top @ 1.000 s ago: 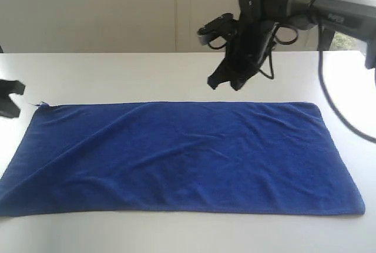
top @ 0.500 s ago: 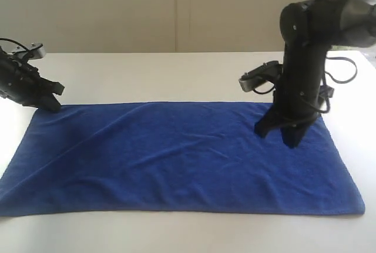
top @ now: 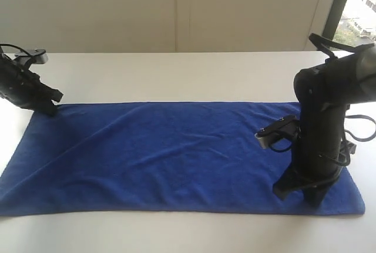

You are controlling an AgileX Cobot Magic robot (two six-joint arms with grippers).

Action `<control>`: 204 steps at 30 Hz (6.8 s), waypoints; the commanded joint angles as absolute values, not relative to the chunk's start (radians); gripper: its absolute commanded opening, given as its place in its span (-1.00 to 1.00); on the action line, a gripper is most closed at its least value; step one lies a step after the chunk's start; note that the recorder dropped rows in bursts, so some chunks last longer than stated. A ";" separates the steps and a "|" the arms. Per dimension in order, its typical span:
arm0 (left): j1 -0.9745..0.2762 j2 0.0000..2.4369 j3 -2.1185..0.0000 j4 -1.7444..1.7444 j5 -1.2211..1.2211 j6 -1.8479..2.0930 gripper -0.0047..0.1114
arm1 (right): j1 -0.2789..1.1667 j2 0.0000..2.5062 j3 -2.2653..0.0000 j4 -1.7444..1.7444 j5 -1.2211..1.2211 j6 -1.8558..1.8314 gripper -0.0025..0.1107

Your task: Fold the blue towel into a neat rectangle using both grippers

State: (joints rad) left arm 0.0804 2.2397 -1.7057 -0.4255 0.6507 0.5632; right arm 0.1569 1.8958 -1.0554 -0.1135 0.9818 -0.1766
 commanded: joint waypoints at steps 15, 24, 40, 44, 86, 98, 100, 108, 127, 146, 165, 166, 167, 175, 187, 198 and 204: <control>0.076 2.242 -1.709 -0.392 0.633 0.560 -0.92 | 0.149 1.876 -1.000 -0.188 0.978 -0.133 -0.96; 0.076 2.144 -1.740 -0.445 0.710 0.558 -0.92 | 0.144 1.737 -1.121 -0.286 0.773 -0.042 -0.96; 0.076 1.873 -1.740 -0.436 0.843 0.565 -0.92 | -0.061 2.003 -1.256 -0.174 0.697 -0.061 -0.96; 0.076 1.849 -1.733 -0.407 0.866 0.565 -0.92 | -0.061 2.026 -1.256 -0.185 0.701 -0.061 -0.96; 0.079 1.776 -1.579 -0.375 0.828 0.565 -0.92 | -0.359 2.063 -1.270 -0.211 0.592 -0.133 -0.96; 0.079 1.757 -1.531 -0.377 0.734 0.551 -0.92 | -0.364 1.935 -1.305 -0.130 0.657 -0.136 -0.86; 0.079 1.714 -1.451 -0.387 0.587 0.529 -0.92 | -0.364 1.954 -1.305 -0.128 0.677 -0.136 -0.70; 0.079 1.521 -1.113 -0.462 0.091 0.571 -0.92 | -0.364 2.021 -1.303 -0.130 0.682 -0.136 -0.17; 0.079 1.509 -1.013 -0.462 0.045 0.601 -0.92 | -0.370 2.095 -1.303 -0.129 0.633 -0.136 -0.34; 0.079 1.509 -1.013 -0.462 0.073 0.601 -0.92 | -0.363 2.043 -1.307 -0.199 0.667 -0.110 -0.96; 0.079 1.509 -1.013 -0.462 0.073 0.601 -0.92 | 0.094 1.995 -1.338 0.110 0.671 -0.232 -0.96; 0.079 1.509 -1.013 -0.462 0.073 0.601 -0.92 | 0.133 1.995 -1.350 0.130 0.671 -0.240 -0.96; 0.079 1.509 -1.013 -0.462 0.073 0.601 -0.92 | 0.172 1.995 -1.367 0.155 0.671 -0.247 -0.96; 0.079 1.509 -1.013 -0.462 0.061 0.599 -0.92 | 0.432 2.017 -1.516 0.209 0.640 -0.268 -0.96; 0.079 1.509 -1.013 -0.462 0.053 0.599 -0.92 | 0.632 2.177 -1.789 0.240 0.634 -0.260 -0.96; 0.079 1.509 -1.013 -0.462 0.053 0.599 -0.92 | 0.665 2.284 -1.911 0.281 0.645 -0.259 -0.86; 0.079 1.509 -1.013 -0.462 0.046 0.601 -0.92 | 0.665 2.258 -1.912 0.243 0.651 -0.266 0.06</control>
